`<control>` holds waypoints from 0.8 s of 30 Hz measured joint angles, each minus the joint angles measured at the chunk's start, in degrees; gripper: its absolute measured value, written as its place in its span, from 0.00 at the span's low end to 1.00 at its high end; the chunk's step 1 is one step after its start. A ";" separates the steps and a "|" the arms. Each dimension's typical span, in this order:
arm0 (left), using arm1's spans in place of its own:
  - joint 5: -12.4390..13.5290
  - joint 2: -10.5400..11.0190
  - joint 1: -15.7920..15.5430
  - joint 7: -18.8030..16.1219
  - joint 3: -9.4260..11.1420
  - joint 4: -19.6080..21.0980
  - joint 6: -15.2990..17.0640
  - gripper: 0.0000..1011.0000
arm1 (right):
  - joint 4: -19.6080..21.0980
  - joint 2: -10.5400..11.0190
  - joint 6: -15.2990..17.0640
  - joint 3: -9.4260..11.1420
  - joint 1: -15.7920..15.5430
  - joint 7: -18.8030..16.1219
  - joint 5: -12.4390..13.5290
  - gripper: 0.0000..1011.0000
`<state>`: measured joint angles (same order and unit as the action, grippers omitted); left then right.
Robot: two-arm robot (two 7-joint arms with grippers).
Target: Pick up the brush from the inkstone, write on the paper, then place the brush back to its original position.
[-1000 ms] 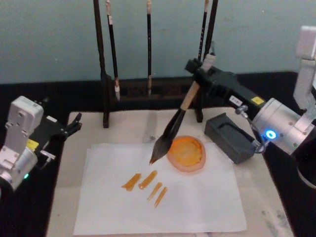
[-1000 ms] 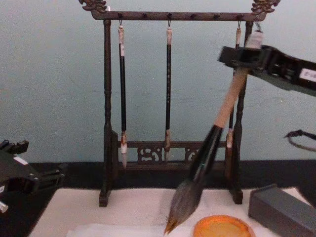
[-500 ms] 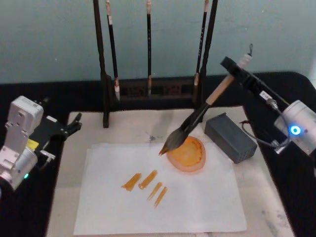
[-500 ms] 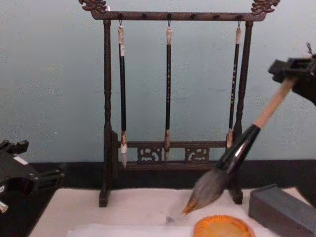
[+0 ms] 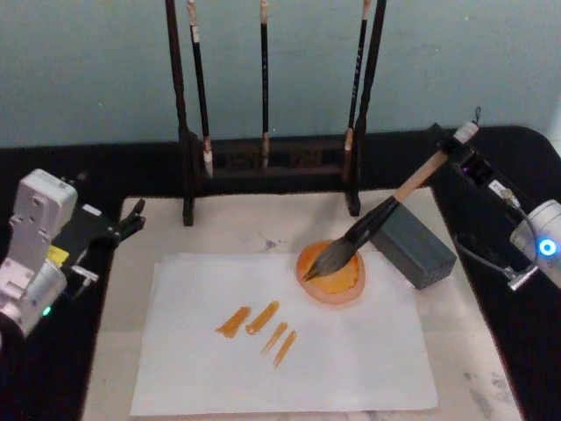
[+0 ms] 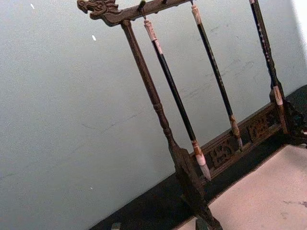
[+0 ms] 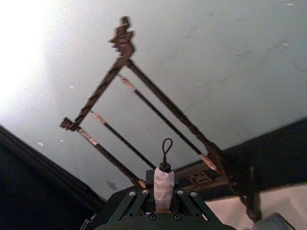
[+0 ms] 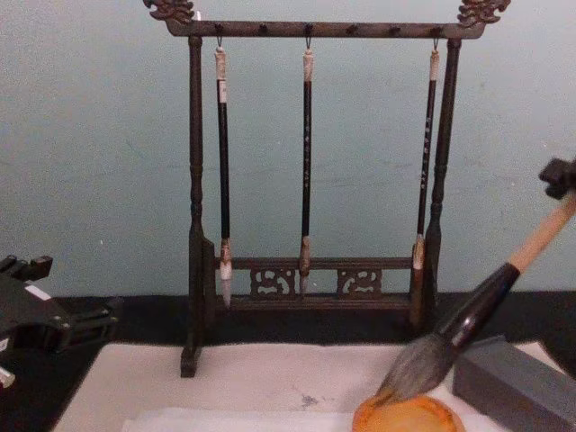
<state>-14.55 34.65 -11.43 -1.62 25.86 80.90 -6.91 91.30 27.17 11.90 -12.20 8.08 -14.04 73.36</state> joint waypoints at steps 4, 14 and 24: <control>0.00 0.00 0.00 0.00 0.00 0.00 0.00 1.00 | -1.65 -0.14 -0.02 0.14 0.09 0.35 1.83 0.15; 0.00 0.00 0.00 0.00 0.00 0.00 0.00 1.00 | -6.88 -0.59 -0.88 -0.78 2.33 1.59 3.74 0.15; 0.00 0.00 0.00 0.00 0.00 0.00 0.00 1.00 | -11.28 -1.19 -2.96 -2.31 4.27 3.23 4.37 0.15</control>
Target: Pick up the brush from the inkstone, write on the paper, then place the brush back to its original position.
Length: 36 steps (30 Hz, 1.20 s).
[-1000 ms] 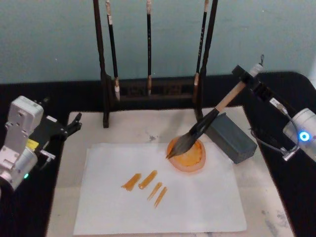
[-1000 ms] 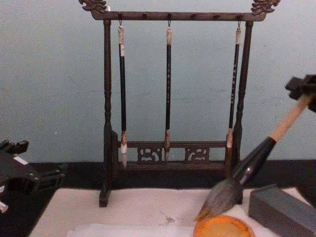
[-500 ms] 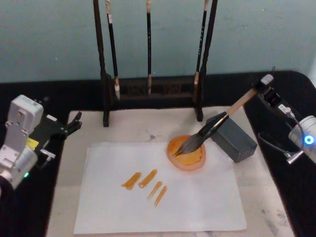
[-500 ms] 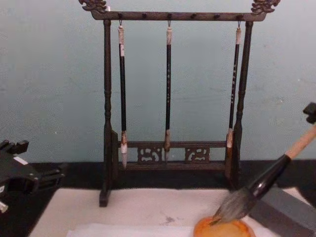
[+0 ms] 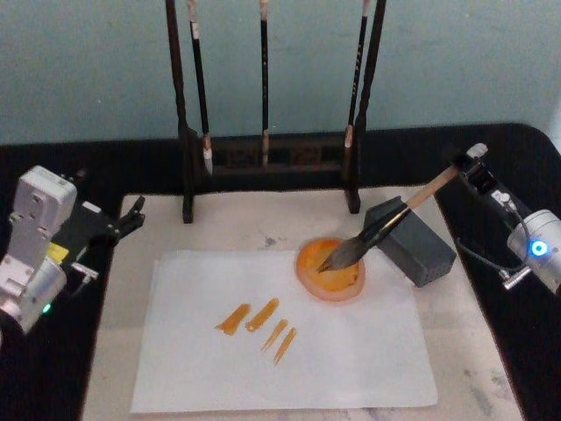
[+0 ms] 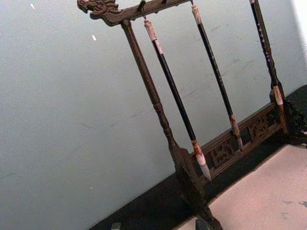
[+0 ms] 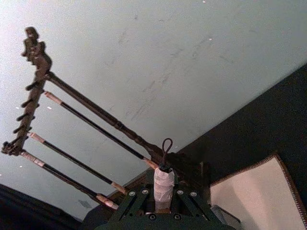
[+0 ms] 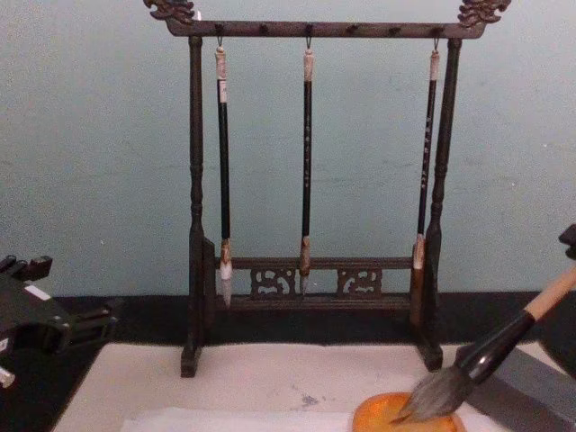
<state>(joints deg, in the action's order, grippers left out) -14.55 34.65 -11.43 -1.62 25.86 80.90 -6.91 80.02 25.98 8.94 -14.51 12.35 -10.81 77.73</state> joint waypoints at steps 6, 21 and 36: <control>0.00 0.00 0.00 0.00 0.00 0.00 0.00 1.00 | -1.67 -0.23 -0.08 -0.65 0.96 0.18 1.10 0.15; 0.00 0.00 0.00 0.00 0.00 0.00 0.00 1.00 | -7.45 -1.37 -0.82 -2.77 4.29 -0.28 3.74 0.15; 0.00 0.00 0.00 0.00 0.00 0.00 0.00 1.00 | -10.87 -1.46 -0.84 -4.73 6.25 -0.91 6.25 0.15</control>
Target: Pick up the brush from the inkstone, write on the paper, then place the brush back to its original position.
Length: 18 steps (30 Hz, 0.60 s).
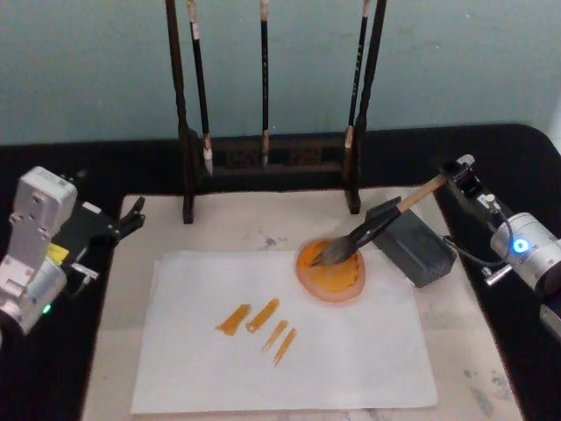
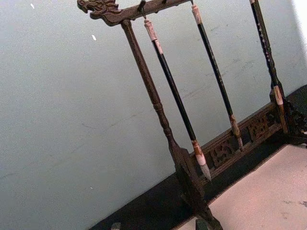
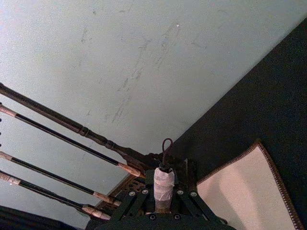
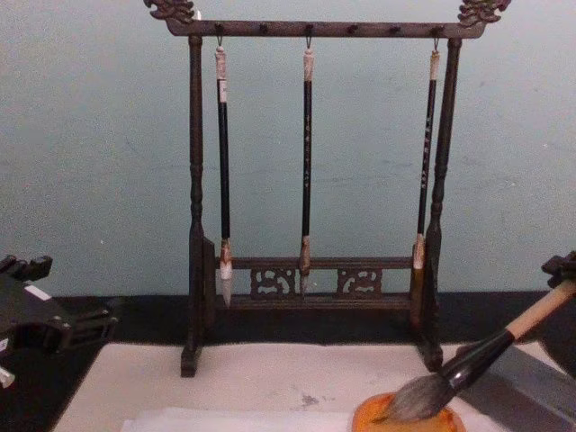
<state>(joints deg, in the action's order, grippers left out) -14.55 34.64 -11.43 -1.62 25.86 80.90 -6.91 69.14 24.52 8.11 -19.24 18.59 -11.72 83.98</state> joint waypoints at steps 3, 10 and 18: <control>0.00 0.00 0.00 0.00 0.00 0.00 0.00 1.00 | -0.22 0.06 0.05 -0.22 0.13 0.03 0.41 0.15; 0.00 0.00 0.00 0.00 0.00 0.00 0.00 1.00 | -0.91 0.24 -0.11 -1.10 0.58 0.32 1.21 0.15; 0.00 0.00 0.00 0.00 0.00 0.00 0.00 1.00 | -1.48 0.54 -0.55 -1.94 0.93 0.55 1.79 0.15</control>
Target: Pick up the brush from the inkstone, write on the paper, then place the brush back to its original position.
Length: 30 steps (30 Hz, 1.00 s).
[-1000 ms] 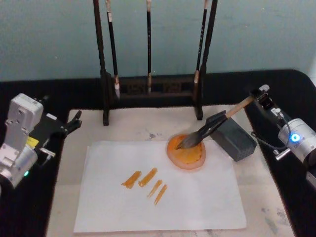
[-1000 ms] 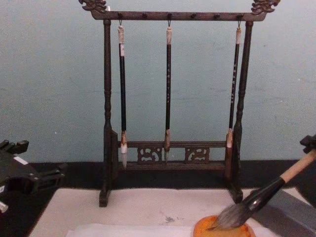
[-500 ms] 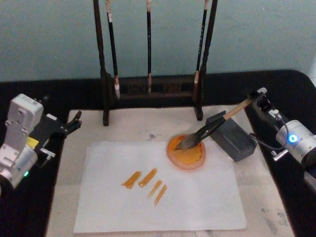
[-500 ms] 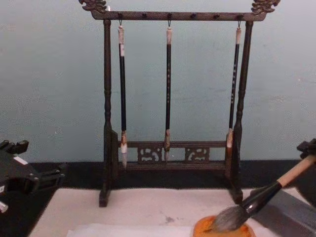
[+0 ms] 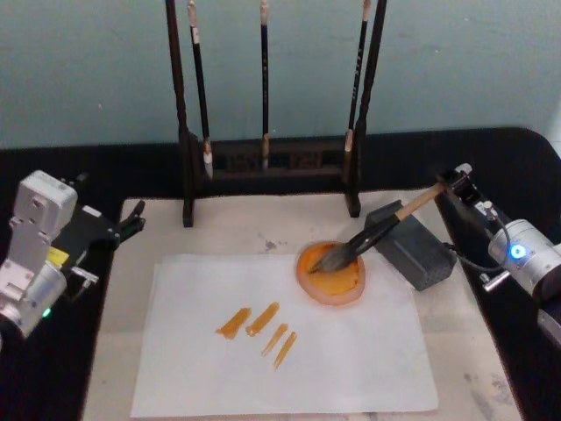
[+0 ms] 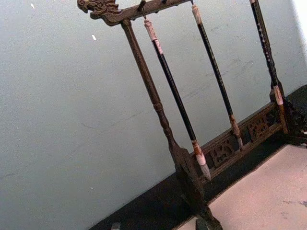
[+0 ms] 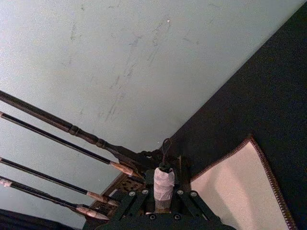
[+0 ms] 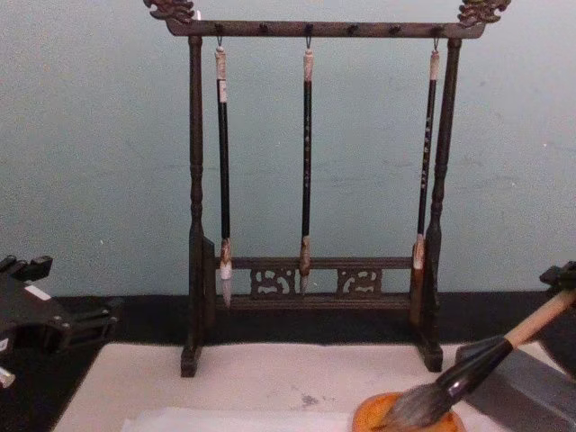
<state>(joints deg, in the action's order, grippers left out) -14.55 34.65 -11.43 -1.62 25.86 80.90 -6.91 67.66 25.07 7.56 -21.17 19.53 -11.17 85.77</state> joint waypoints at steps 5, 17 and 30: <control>0.00 0.00 0.00 0.00 0.00 0.00 0.00 1.00 | -0.55 0.06 -0.04 -0.28 0.24 -0.05 0.53 0.15; 0.01 0.00 0.00 0.00 0.00 0.00 0.00 1.00 | -1.55 0.21 0.34 -0.80 0.87 -0.26 1.74 0.15; 0.00 0.00 0.00 0.00 0.00 0.00 0.00 1.00 | -2.28 0.32 0.53 -1.26 1.44 -0.19 2.44 0.15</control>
<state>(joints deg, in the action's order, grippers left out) -14.55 34.64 -11.43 -1.62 25.86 80.90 -6.91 65.38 25.39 8.09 -22.43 20.96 -11.36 88.21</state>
